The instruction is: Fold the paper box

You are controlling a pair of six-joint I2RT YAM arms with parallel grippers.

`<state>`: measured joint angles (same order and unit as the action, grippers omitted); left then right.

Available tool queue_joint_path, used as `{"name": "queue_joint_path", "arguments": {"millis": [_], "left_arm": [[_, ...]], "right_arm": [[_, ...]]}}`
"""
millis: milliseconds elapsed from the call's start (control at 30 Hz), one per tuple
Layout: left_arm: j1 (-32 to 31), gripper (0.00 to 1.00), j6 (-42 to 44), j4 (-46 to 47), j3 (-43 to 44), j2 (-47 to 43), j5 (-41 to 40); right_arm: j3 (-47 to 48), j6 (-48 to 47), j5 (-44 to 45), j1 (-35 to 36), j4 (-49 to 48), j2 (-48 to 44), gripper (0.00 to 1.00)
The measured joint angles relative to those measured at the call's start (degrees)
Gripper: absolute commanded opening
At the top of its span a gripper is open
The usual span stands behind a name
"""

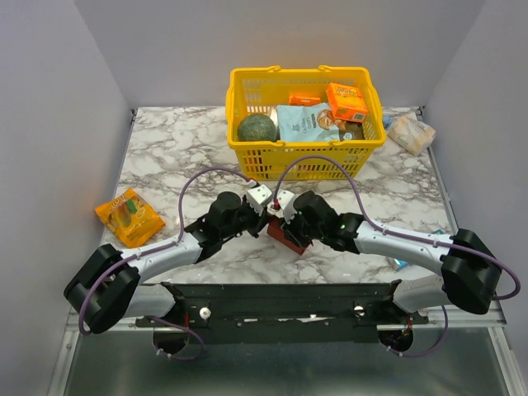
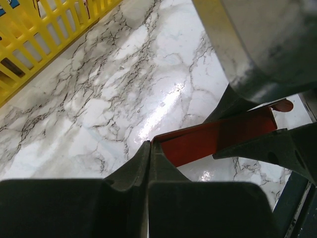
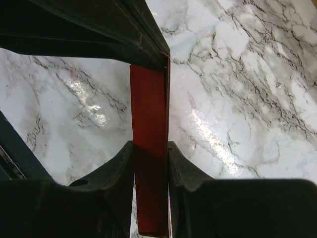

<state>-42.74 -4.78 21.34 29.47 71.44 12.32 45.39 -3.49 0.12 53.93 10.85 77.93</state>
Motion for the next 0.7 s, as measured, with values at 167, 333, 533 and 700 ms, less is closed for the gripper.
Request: {"name": "queue_joint_path", "arguments": {"millis": [167, 333, 533, 700], "left_arm": [[0.0, 0.00, -0.8, 0.1, 0.2, 1.0, 1.0], [0.0, 0.00, -3.2, -0.7, 1.1, 2.7, 1.0], [0.2, 0.00, -7.5, -0.8, 1.8, 3.7, 0.3], [0.2, 0.00, -10.3, 1.2, 1.3, 4.4, -0.8]], "right_arm": [[0.1, 0.0, 0.0, 0.0, 0.6, 0.2, 0.22], [0.5, 0.1, 0.2, 0.0, 1.3, 0.9, 0.22], [1.2, 0.4, 0.6, 0.0, 2.1, 1.5, 0.22], [1.7, 0.5, 1.4, 0.0, 2.4, 2.0, 0.22]]}}
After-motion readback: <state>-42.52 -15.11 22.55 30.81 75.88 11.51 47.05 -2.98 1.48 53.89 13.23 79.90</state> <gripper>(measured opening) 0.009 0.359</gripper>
